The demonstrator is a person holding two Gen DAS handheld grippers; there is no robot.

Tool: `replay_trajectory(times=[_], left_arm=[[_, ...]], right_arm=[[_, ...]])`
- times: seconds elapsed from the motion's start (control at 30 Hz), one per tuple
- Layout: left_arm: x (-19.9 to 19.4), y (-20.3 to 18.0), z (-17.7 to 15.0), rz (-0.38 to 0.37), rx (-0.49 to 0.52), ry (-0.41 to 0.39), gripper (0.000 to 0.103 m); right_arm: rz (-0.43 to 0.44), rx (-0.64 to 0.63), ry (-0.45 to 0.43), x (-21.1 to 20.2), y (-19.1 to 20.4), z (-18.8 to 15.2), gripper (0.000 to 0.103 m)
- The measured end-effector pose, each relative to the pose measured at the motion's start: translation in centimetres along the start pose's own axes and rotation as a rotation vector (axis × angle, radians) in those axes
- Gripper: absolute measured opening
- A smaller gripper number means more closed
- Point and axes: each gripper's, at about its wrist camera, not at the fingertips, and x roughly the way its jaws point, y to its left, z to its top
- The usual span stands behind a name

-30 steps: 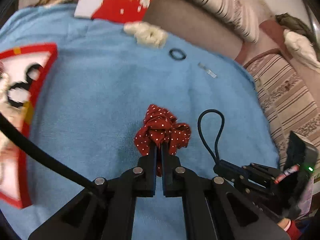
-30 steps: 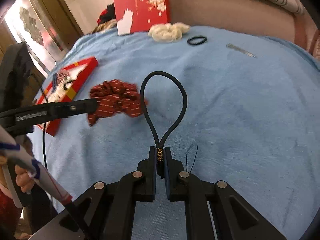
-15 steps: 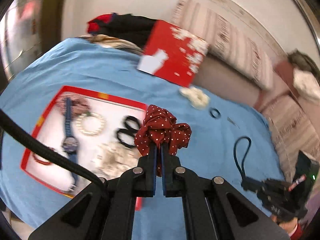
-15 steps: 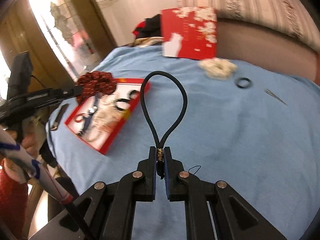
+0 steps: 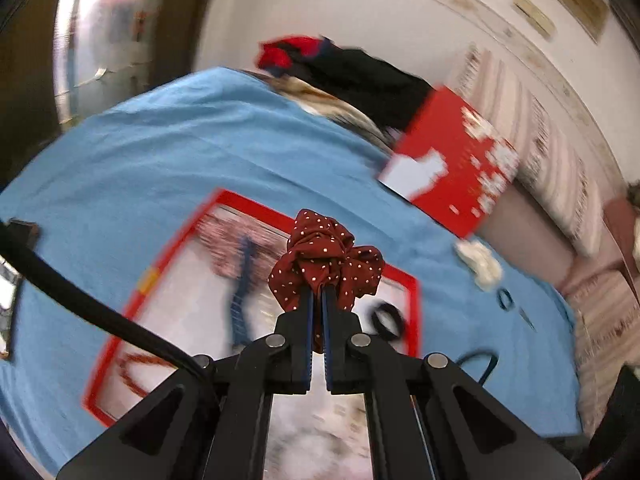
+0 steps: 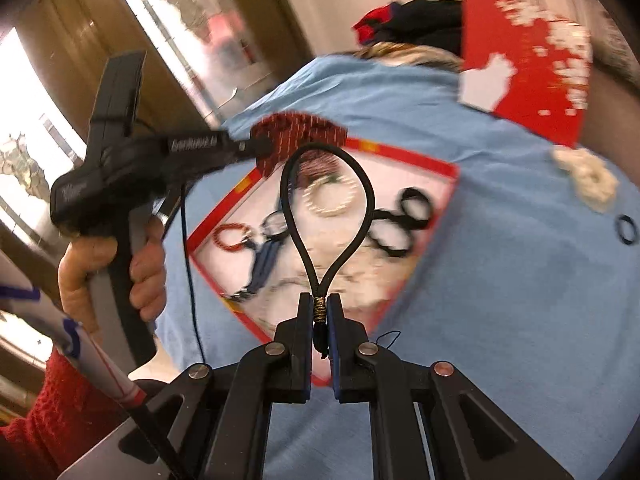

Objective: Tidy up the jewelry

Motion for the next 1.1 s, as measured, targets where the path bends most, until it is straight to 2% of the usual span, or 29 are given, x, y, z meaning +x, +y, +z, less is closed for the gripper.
replay_trajectory(times=[0.1,0.27,0.37,0.57,0.67,0.77,0.8,0.93,1.1], left_arm=[[0.3,3.6,0.0,0.049,-0.077,-0.014,0.004],[2.4,7.7,-0.5,0.074,-0.167,0.036,0.004],[3.1,8.7,-0.4,0.064,-0.18,0.057,0.004],[5.1,9.5,-0.3,0.092,-0.193,0.091,0.004],[5.1,9.6,-0.3,0.099,-0.204,0.089,0.005],[4.4,9.2,-0.2,0.094,-0.2,0.065,0.017],[4.0,9.0,-0.2,0.095,-0.19,0.052,0.02],[2.0,7.8,-0.4,0.102,-0.155,0.0,0.034],[-0.6,5.8,-0.9,0.118,-0.098,-0.068,0.04]], right_arm=[[0.03,-0.023,0.046,2.8,1.4,0.0,0.007],[0.063,-0.018,0.113,6.5,2.3,-0.4,0.007],[0.069,-0.015,0.142,8.2,2.6,-0.5,0.008],[0.059,-0.024,0.171,10.2,3.6,-0.9,0.008],[0.016,-0.048,0.166,10.3,4.0,-1.3,0.008],[0.0,-0.053,0.16,10.1,4.3,-1.6,0.009],[0.001,-0.051,0.156,9.9,4.3,-1.6,0.011],[-0.003,-0.055,0.108,7.8,4.5,-1.9,0.031],[-0.053,-0.075,0.05,3.8,3.9,-2.7,0.036]])
